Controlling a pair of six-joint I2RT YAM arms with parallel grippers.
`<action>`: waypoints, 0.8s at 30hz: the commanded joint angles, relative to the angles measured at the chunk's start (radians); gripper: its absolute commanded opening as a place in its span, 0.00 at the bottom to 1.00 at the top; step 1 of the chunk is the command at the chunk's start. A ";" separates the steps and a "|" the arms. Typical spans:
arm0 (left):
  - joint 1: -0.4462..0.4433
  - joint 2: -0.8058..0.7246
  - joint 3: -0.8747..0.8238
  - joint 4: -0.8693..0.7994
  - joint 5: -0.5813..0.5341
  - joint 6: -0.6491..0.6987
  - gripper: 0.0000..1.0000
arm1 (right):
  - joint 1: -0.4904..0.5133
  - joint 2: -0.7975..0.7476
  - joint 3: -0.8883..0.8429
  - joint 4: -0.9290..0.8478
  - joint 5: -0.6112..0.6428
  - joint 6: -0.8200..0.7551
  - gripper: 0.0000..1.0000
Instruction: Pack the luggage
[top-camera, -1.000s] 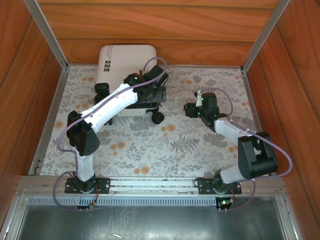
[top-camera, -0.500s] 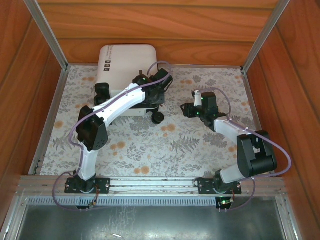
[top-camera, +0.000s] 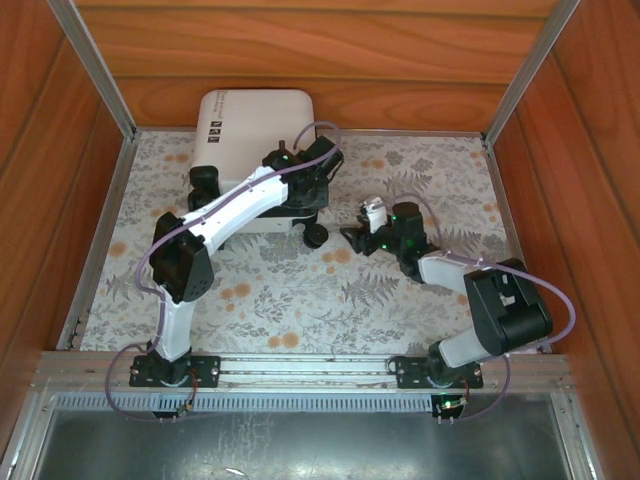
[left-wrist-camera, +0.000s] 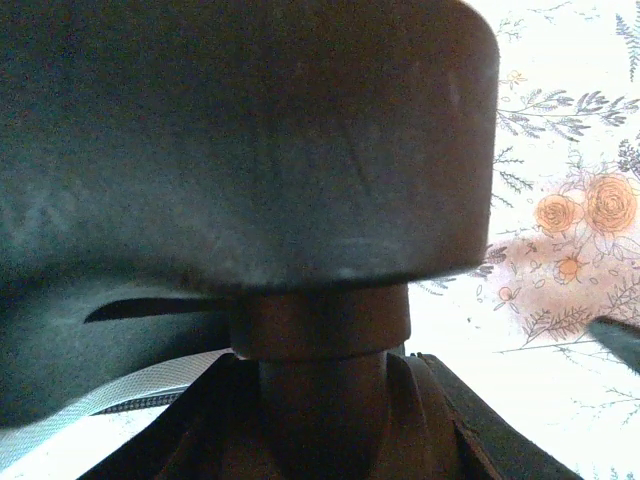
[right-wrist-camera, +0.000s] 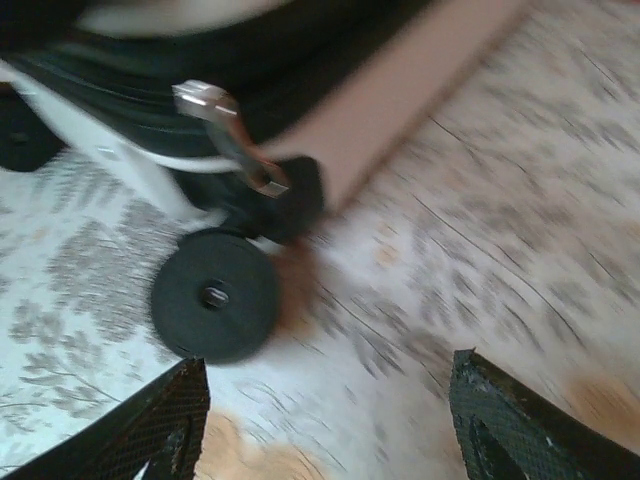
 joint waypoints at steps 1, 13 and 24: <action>-0.002 -0.097 -0.025 0.012 0.022 0.052 0.00 | 0.032 0.063 0.010 0.171 -0.102 -0.068 0.69; 0.001 -0.217 -0.144 0.083 0.075 0.046 0.00 | 0.057 0.198 0.118 0.212 -0.212 -0.040 0.71; 0.017 -0.262 -0.210 0.140 0.111 0.028 0.00 | 0.081 0.300 0.214 0.134 -0.340 -0.037 0.65</action>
